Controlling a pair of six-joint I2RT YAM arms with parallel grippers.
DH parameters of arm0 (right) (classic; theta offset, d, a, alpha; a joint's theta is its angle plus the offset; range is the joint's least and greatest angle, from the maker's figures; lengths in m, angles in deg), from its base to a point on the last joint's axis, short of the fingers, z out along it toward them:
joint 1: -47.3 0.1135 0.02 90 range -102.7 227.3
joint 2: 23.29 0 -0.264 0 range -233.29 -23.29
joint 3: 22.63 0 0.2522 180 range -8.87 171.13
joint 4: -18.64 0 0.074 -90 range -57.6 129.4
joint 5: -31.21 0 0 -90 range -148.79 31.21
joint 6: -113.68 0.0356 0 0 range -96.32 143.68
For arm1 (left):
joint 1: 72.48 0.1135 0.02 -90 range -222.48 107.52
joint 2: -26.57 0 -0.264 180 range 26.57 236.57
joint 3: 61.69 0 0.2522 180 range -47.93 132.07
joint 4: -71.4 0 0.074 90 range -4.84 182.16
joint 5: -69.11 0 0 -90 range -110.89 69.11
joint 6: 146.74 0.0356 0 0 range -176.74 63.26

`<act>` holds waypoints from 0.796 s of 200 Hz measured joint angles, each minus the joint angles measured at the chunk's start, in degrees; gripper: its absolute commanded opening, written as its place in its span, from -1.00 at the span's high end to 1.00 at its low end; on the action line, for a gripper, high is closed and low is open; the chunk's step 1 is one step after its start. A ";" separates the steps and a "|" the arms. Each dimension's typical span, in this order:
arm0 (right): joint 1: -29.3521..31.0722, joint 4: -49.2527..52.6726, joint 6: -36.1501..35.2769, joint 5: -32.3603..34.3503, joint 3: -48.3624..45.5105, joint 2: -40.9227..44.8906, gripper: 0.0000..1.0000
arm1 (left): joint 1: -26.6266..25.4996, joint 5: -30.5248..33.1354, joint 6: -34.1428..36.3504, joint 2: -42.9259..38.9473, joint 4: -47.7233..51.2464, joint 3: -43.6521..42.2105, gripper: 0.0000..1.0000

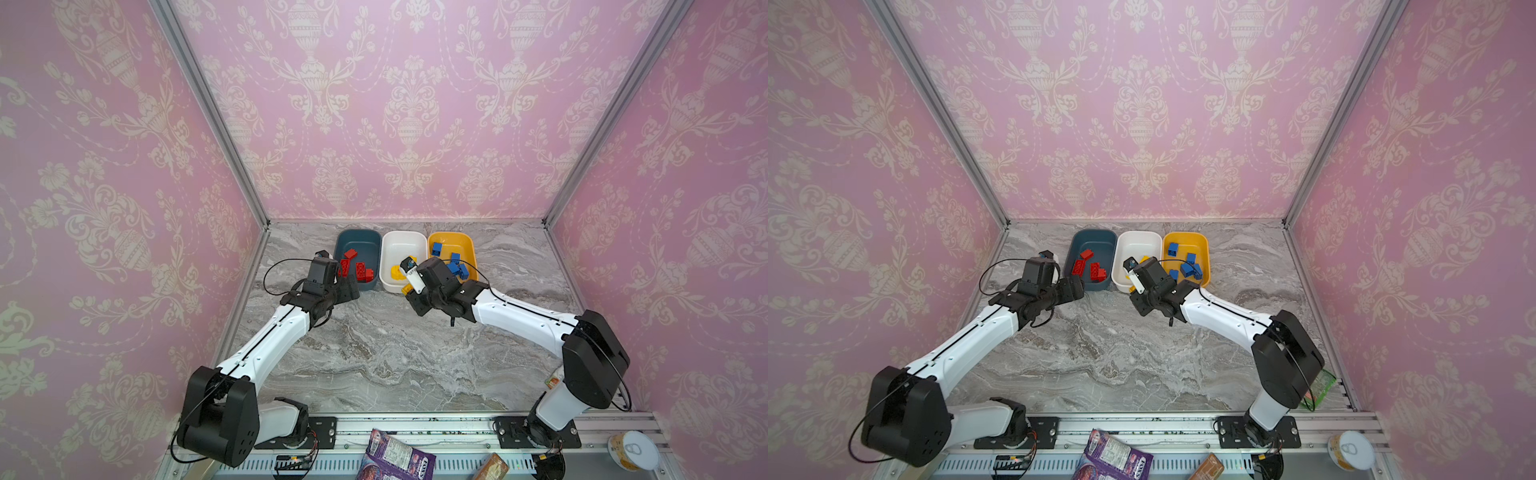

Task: Sort the legos into containers by color
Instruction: 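Lift the yellow brick with the right gripper over the white bin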

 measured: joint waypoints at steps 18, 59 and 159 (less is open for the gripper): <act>-1.88 -0.20 -0.61 0.28 4.68 -1.88 0.35 | 0.00 -0.44 -0.22 -0.74 -0.13 -0.74 -0.84; -5.38 -0.28 -1.27 -0.09 14.86 -11.23 0.35 | 0.00 -0.83 -0.26 -1.97 -0.72 -1.73 -0.87; -9.49 4.17 -2.10 -2.16 40.04 -36.28 0.27 | 0.00 -0.83 -0.44 -2.67 -1.36 -3.87 -0.90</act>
